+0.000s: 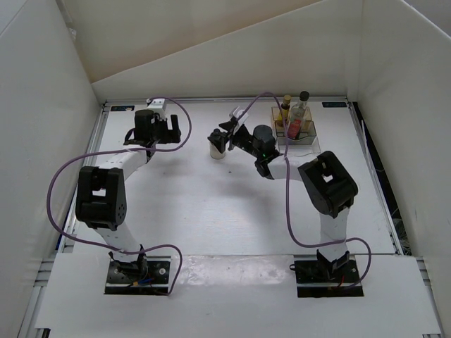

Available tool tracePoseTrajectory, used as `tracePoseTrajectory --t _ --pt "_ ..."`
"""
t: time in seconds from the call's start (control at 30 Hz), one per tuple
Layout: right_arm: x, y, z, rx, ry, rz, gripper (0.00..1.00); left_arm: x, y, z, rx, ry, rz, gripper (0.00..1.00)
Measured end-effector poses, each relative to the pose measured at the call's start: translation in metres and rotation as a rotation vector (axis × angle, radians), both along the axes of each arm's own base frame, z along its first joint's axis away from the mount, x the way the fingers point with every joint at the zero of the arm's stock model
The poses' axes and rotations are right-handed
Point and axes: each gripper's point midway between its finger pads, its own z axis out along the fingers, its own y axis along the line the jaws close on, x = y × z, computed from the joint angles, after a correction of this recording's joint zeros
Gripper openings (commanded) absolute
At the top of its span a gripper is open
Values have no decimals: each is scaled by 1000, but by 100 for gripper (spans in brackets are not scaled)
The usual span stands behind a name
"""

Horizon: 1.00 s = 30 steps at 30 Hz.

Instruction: Organize the condiment bottles

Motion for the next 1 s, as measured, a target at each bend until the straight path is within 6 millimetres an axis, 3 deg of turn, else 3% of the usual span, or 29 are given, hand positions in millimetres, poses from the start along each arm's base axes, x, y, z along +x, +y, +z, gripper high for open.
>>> tracePoseTrajectory --t 0.43,0.6,0.73,0.77,0.97,1.0 --pt "27 14 -31 -19 73 17 71 4 4 -3 -18 2 5 100" --pt "36 21 -45 -39 95 21 64 5 9 -3 -18 2 15 100" --pt "39 21 -51 -55 98 13 45 6 15 -3 -19 1 27 100" --pt "40 21 -50 -58 92 10 37 6 16 -3 -19 2 28 100" --pt "46 16 -50 -75 65 -13 15 6 20 -3 -20 1 36 100" --pt "46 16 -50 -76 63 -15 1 6 20 -3 -20 2 35 100"
